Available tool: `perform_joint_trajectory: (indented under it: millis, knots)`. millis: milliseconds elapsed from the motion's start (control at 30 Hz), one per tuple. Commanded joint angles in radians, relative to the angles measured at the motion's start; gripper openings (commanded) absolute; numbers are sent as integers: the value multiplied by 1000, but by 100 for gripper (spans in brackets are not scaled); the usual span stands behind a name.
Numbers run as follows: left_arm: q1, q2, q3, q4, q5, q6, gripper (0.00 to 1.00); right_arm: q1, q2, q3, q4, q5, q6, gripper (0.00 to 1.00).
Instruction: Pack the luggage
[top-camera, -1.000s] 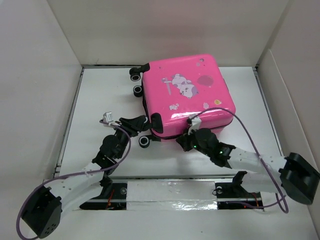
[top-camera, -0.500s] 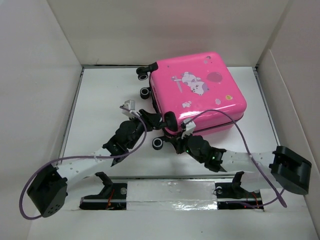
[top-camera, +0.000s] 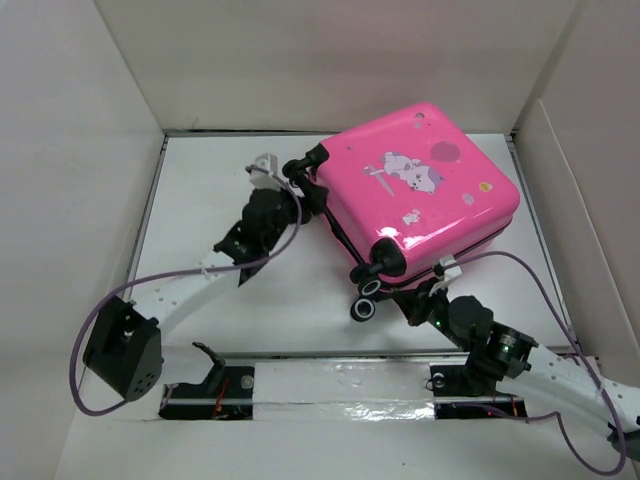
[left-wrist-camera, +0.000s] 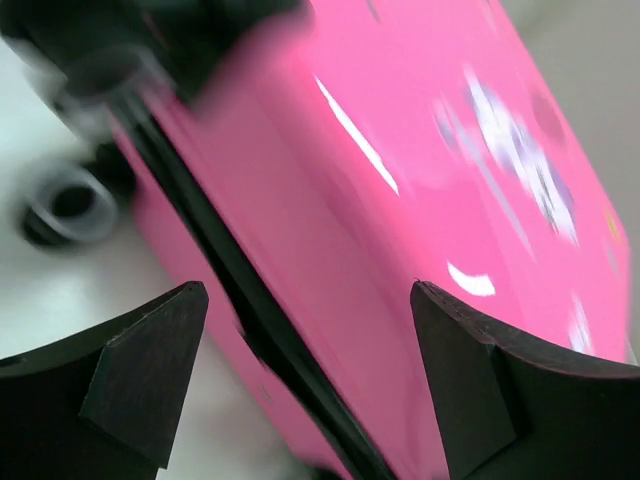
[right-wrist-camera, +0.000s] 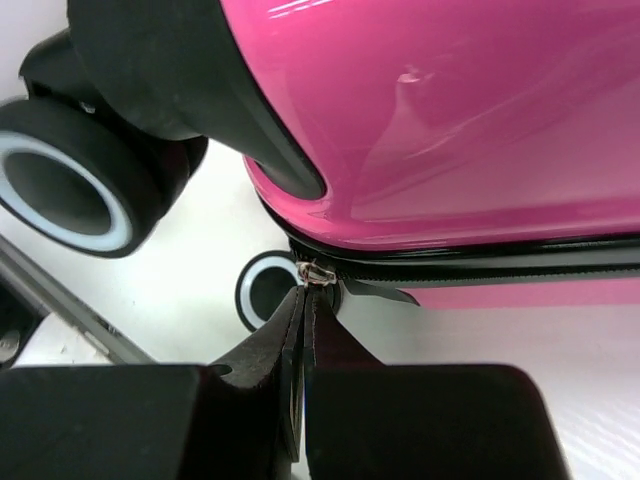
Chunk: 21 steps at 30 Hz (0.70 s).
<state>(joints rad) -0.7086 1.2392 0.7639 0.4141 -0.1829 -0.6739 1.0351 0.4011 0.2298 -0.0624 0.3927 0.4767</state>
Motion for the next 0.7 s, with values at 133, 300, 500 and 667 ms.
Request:
perform_joint_trajectory:
  millis: [133,300,500,667]
  knots:
    - [257,153,291,-223,37,131,74,-72,-130,45,-17,-149,-7,0]
    - [288,181,342,-261,52,320,76,-72,-71,48,-10,-172,-27,0]
    - [313,276,415,-247,272,591,83,-72,-107,34,9,-176,-49,0]
    - [313,385,628,-417,321,746,83,-72,-108,20,33,-218,-43,0]
